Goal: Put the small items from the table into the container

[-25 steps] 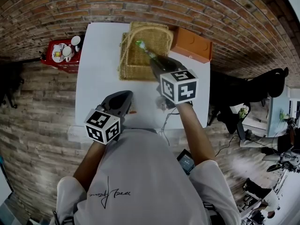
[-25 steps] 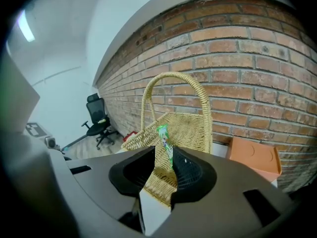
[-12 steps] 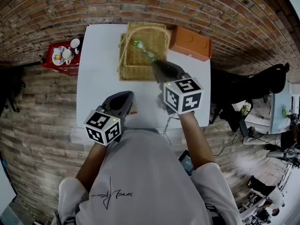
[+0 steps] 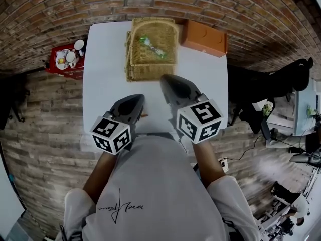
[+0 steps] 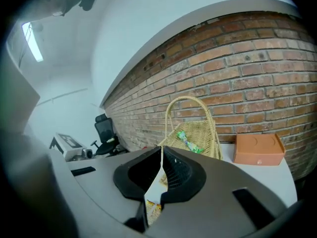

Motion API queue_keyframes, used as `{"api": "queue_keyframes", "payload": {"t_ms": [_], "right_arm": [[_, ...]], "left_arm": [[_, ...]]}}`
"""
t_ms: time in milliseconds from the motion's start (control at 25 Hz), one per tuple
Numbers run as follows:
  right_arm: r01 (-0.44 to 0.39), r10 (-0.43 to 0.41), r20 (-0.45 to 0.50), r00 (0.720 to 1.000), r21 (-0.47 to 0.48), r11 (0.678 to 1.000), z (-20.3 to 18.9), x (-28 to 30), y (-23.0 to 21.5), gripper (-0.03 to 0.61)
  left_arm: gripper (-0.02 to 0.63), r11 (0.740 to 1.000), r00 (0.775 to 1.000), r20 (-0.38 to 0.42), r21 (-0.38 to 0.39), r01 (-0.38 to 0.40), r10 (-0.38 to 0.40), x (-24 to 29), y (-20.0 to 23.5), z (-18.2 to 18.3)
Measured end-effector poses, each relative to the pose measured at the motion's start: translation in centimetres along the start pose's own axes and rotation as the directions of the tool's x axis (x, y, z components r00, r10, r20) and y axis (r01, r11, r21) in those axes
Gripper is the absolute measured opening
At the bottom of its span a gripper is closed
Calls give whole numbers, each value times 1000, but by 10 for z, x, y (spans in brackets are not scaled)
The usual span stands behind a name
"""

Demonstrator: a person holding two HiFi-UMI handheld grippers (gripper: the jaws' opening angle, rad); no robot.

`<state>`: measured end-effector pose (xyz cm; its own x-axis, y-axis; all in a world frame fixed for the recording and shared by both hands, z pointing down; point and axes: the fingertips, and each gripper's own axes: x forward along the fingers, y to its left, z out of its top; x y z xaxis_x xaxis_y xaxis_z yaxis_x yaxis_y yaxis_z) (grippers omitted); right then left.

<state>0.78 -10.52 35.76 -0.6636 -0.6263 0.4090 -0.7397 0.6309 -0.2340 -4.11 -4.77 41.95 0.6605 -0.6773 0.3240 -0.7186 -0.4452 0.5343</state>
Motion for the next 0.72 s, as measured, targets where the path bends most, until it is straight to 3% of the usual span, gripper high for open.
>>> {"api": "queue_keyframes", "payload": {"t_ms": [720], "right_arm": [[33, -31, -82, 996, 13, 999, -64, -29, 20, 21]], "left_arm": [[8, 999, 1000, -20, 32, 20, -19, -7, -15, -8]]}}
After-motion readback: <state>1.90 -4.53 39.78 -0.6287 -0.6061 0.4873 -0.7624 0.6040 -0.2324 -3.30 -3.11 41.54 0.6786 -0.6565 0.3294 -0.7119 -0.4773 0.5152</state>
